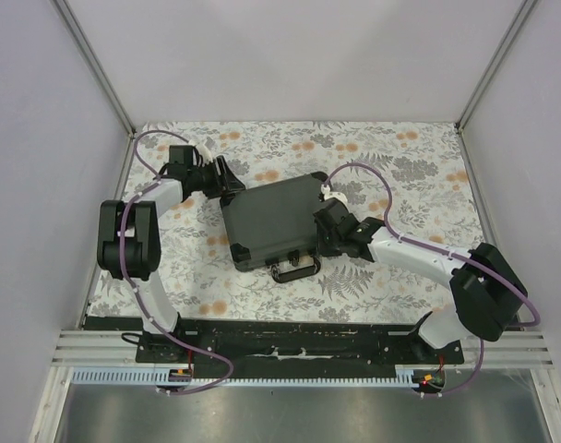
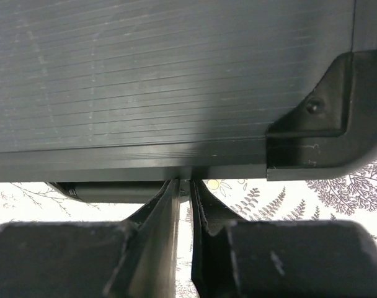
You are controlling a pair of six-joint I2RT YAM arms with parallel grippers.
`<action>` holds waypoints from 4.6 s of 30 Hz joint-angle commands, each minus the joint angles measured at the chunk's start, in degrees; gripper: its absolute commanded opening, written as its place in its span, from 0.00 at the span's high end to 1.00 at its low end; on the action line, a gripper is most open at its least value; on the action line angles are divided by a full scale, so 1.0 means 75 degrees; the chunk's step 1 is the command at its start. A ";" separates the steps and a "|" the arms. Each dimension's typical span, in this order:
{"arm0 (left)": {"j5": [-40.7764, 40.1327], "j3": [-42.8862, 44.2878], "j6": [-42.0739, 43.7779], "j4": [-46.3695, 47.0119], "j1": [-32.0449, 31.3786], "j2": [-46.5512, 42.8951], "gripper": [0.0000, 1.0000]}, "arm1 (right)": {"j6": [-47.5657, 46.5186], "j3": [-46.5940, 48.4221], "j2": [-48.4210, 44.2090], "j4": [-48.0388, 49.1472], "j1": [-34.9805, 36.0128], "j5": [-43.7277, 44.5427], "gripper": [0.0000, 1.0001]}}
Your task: Pack up texas hold em set
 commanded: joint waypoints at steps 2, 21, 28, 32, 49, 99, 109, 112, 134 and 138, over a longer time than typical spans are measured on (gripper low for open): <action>0.0320 -0.1035 -0.0350 -0.0422 -0.0217 -0.0812 0.36 | 0.0065 0.0021 0.0231 0.0275 -0.0415 0.0165 0.81; -0.1108 -0.2351 -0.0832 -0.0748 -0.0206 -0.2817 0.37 | -0.0440 0.1721 0.2002 0.0922 -0.1259 -0.0950 0.72; -0.2000 -0.0992 -0.0351 -0.1710 -0.0206 -0.2630 0.35 | 0.0192 0.1007 0.0480 -0.0215 -0.1259 -0.0387 0.69; -0.1919 -0.0276 -0.0210 -0.1863 -0.0206 -0.2337 0.33 | 0.0521 0.0444 0.0080 -0.0170 -0.1224 -0.0690 0.74; -0.0981 0.0616 0.0096 -0.1735 -0.0206 -0.0755 0.30 | 0.0920 0.0618 0.1204 0.0838 -0.1130 -0.1359 0.96; -0.0841 0.0921 0.0166 -0.2918 -0.0475 0.1132 0.72 | 0.1517 0.0749 0.3173 0.1962 -0.0966 -0.0621 1.00; -0.0102 0.0721 0.0002 -0.2859 -0.0651 0.1144 0.76 | 0.2033 0.0115 0.3360 0.3450 -0.0955 -0.0598 1.00; -0.0464 0.0849 0.0037 -0.3023 -0.0639 0.1074 0.76 | 0.2045 0.0068 0.3279 0.3499 -0.0966 -0.0586 1.00; -0.3747 0.2926 0.0635 -0.4581 -0.0159 -0.1420 0.15 | 0.0534 0.0994 -0.1547 -0.2287 -0.1341 0.0444 0.29; -0.3980 0.2247 0.0330 -0.5167 -0.0171 -0.2918 0.14 | 0.0112 0.1297 -0.2695 -0.3599 -0.1458 0.1018 0.07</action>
